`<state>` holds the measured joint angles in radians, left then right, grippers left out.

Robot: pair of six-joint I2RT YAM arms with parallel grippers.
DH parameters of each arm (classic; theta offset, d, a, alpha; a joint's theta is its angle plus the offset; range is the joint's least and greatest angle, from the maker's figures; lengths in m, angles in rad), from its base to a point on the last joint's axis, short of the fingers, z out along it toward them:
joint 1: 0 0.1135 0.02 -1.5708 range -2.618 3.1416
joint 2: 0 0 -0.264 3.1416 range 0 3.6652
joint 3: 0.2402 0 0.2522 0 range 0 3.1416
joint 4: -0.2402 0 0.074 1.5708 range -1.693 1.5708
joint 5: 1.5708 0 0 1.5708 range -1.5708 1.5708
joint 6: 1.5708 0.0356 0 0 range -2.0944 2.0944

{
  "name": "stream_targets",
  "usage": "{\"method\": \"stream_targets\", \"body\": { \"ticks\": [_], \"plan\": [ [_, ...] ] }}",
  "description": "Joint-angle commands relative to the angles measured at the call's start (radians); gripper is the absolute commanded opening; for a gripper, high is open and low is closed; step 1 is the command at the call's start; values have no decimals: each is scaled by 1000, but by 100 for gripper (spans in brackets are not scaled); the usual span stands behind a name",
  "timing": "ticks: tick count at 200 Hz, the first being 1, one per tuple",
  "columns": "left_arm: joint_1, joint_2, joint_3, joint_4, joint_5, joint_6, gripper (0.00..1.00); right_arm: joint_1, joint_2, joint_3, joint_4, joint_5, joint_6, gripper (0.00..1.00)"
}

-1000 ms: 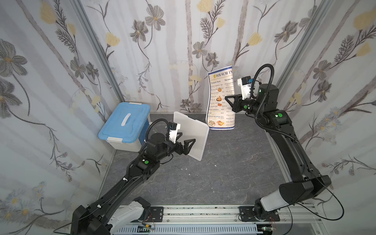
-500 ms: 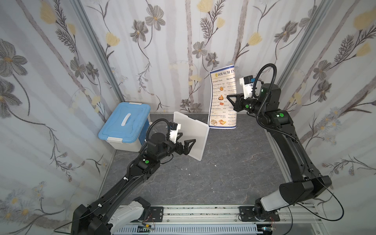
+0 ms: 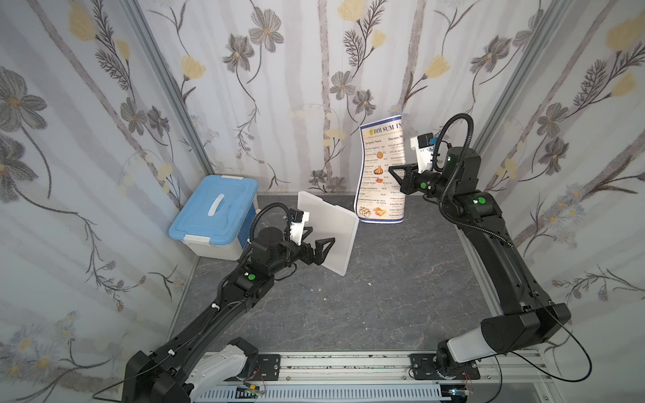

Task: Insert the menus into the narrow rack
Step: Insert the menu into the narrow rack.

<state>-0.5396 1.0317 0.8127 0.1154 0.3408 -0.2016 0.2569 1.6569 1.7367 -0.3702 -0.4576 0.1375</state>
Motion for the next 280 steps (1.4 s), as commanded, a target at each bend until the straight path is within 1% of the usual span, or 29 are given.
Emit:
{"method": "stream_targets", "body": {
  "ticks": [1,57,111,114,120,169,234,280],
  "plan": [
    [1,-5,3,36,9,12,100,-5,-11,-15,61,27,-3,11],
    [2,-7,0,35,8,13,100,-18,-24,-44,70,42,-9,11],
    [3,-9,-1,33,7,14,100,-18,-54,-127,138,40,1,10],
    [2,-8,-2,34,6,14,100,-18,-82,-132,142,45,1,10],
    [3,-10,-1,34,7,14,100,-19,-90,-139,149,51,1,10],
    [3,-11,-1,33,7,14,100,-25,-95,-144,151,56,-4,10],
    [3,0,2,34,7,18,100,-25,-92,-143,188,6,37,9],
    [4,20,-13,71,20,10,100,-22,-118,-131,225,-81,63,9]
  ]
}}
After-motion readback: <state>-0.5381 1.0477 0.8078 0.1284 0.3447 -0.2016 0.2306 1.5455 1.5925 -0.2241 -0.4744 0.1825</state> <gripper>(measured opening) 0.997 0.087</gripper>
